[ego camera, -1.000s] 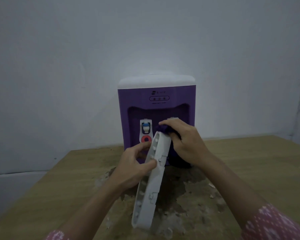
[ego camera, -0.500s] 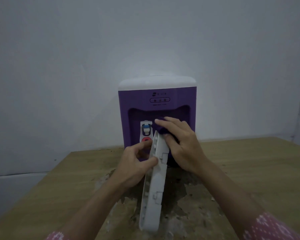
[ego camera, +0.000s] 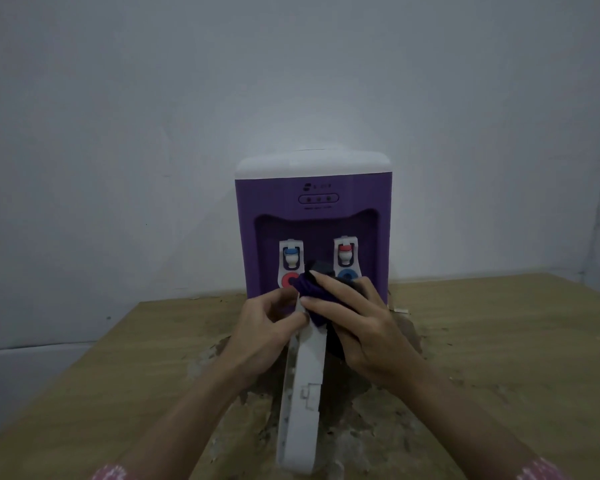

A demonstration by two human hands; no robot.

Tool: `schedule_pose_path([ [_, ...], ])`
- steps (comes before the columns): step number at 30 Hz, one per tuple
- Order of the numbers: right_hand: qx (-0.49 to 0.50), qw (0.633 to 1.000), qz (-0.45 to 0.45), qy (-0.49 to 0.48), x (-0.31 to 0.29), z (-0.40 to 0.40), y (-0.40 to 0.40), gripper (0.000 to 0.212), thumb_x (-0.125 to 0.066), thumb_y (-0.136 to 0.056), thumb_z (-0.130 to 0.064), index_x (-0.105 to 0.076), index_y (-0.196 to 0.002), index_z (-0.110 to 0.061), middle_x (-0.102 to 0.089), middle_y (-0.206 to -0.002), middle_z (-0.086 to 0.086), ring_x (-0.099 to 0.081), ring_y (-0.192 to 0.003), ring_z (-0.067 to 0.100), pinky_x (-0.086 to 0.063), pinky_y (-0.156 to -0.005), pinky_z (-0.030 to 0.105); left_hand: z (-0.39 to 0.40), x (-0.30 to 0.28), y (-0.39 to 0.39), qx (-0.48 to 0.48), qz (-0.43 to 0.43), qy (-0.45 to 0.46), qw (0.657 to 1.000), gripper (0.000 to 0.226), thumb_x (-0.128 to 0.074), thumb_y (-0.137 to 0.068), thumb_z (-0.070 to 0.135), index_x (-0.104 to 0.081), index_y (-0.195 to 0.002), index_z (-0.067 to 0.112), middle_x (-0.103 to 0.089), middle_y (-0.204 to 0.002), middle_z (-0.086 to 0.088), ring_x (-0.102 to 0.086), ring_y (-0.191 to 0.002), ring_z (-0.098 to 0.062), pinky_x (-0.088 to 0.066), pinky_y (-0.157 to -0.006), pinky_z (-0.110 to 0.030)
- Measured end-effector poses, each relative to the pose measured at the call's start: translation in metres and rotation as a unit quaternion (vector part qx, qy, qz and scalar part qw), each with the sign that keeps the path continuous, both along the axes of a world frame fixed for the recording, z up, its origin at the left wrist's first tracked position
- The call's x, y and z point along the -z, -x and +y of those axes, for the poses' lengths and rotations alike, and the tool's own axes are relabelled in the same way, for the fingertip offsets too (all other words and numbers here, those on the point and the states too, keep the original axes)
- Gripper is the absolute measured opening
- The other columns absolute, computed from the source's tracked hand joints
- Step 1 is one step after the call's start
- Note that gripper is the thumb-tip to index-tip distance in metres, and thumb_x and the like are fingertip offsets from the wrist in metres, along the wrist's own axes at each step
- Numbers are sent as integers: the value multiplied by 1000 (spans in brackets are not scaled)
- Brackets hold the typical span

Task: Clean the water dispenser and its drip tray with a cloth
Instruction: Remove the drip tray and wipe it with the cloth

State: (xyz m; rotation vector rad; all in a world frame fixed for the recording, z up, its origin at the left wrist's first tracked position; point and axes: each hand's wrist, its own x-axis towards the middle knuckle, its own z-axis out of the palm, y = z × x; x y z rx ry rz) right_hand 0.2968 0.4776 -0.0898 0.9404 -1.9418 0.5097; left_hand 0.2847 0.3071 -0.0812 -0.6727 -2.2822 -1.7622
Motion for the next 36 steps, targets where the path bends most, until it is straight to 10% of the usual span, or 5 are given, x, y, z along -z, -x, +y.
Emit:
schedule_pose_path([
  [11, -34, 988, -96, 115, -22, -4, 8, 39, -46, -84, -1, -61, -116, -17, -54, -122, -1, -51, -109, 18, -41, -94, 24, -2, -10, -3, -3, 78, 61, 995, 44, -61, -75, 27, -51, -117, 32, -58, -98, 20, -56, -87, 14, -46, -65, -4],
  [17, -120, 916, -287, 254, -48, -1, 17, 37, -42, -90, -2, -64, -96, -32, -63, -100, -16, -57, -92, -1, -45, -80, 11, -6, -13, -6, -25, 111, 128, 985, 63, -59, -66, 35, -50, -128, 26, -56, -99, 22, -53, -89, 11, -46, -67, -4],
  [24, -35, 875, -320, 363, -38, 5, 27, 31, -43, -93, -9, -63, -94, -33, -65, -99, -8, -59, -97, 16, -47, -89, 34, -6, -6, 1, -15, -4, -125, 992, 34, -63, -82, 8, -57, -111, 25, -63, -107, -3, -66, -94, -17, -57, -72, -33],
  [29, -25, 929, -258, 262, -33, -2, 1, 29, -49, -92, -13, -60, -95, -40, -63, -91, -23, -57, -85, -6, -43, -69, 5, -5, -12, 13, -98, -2, -189, 977, 40, -57, -84, 2, -50, -122, 14, -59, -114, -4, -62, -98, -17, -59, -68, -31],
  [36, 87, 952, -129, 264, -27, -19, -17, 31, -59, -86, -12, -61, -115, -21, -61, -99, -6, -55, -86, 3, -44, -77, 9, -14, -15, 18, -136, -10, -294, 946, 35, -59, -82, 2, -48, -112, 18, -57, -113, -8, -64, -93, -20, -57, -59, -24],
])
